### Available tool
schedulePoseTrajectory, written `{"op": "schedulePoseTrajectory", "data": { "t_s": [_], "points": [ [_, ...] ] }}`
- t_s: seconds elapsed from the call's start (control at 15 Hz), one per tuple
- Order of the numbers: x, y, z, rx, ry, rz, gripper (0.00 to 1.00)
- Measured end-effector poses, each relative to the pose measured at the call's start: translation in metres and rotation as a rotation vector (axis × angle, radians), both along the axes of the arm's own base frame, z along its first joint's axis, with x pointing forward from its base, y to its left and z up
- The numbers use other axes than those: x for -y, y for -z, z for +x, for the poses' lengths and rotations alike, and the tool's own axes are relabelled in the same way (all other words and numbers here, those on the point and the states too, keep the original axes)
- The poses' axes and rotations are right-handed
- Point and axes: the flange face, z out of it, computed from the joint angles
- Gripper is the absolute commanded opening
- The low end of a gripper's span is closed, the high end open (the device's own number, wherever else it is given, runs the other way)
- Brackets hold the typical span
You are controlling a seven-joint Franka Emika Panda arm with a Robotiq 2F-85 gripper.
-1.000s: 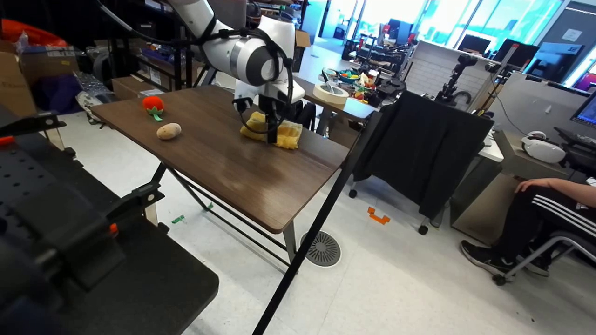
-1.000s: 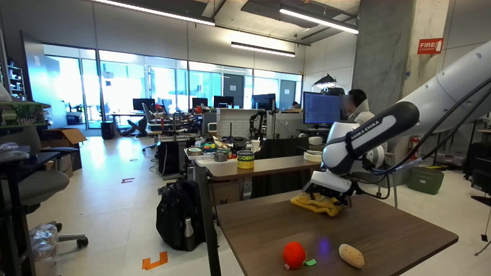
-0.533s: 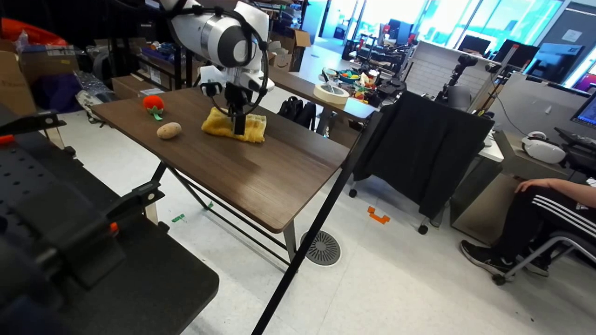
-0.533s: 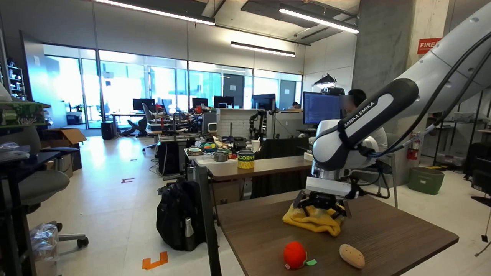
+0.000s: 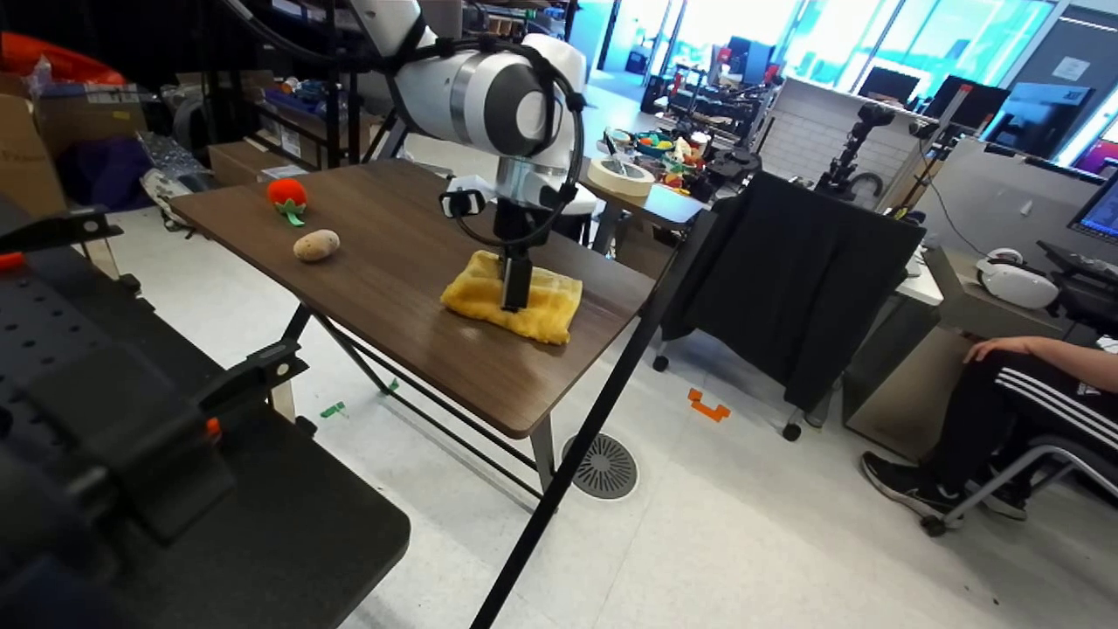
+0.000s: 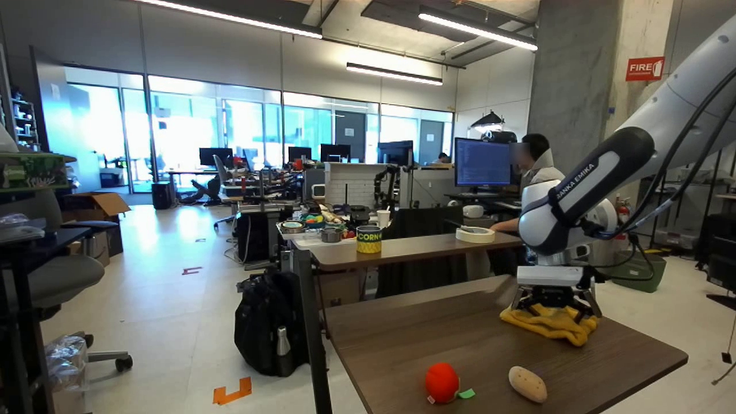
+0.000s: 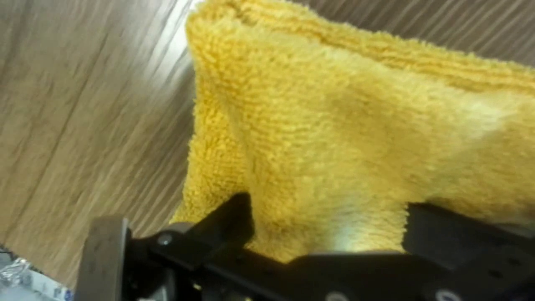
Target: Use the yellow towel to wipe the table
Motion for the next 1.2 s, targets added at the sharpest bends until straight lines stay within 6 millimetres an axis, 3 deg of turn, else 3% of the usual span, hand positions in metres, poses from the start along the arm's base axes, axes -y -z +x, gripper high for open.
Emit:
{"op": "schedulePoseTrajectory", "data": {
  "t_s": [0.13, 0.33, 0.53, 0.93, 1.07, 1.2],
  "points": [
    [0.021, 0.000, -0.006, -0.023, 0.055, -0.034, 1.00],
    [0.016, 0.000, -0.013, -0.091, 0.042, -0.044, 1.00],
    [-0.013, 0.000, -0.025, -0.141, -0.050, -0.044, 1.00],
    [-0.106, 0.002, -0.037, -0.189, -0.264, -0.014, 1.00],
    [-0.114, 0.002, -0.032, -0.177, -0.236, -0.020, 1.00],
    [-0.102, 0.001, -0.020, -0.143, -0.153, -0.025, 1.00]
  ]
}}
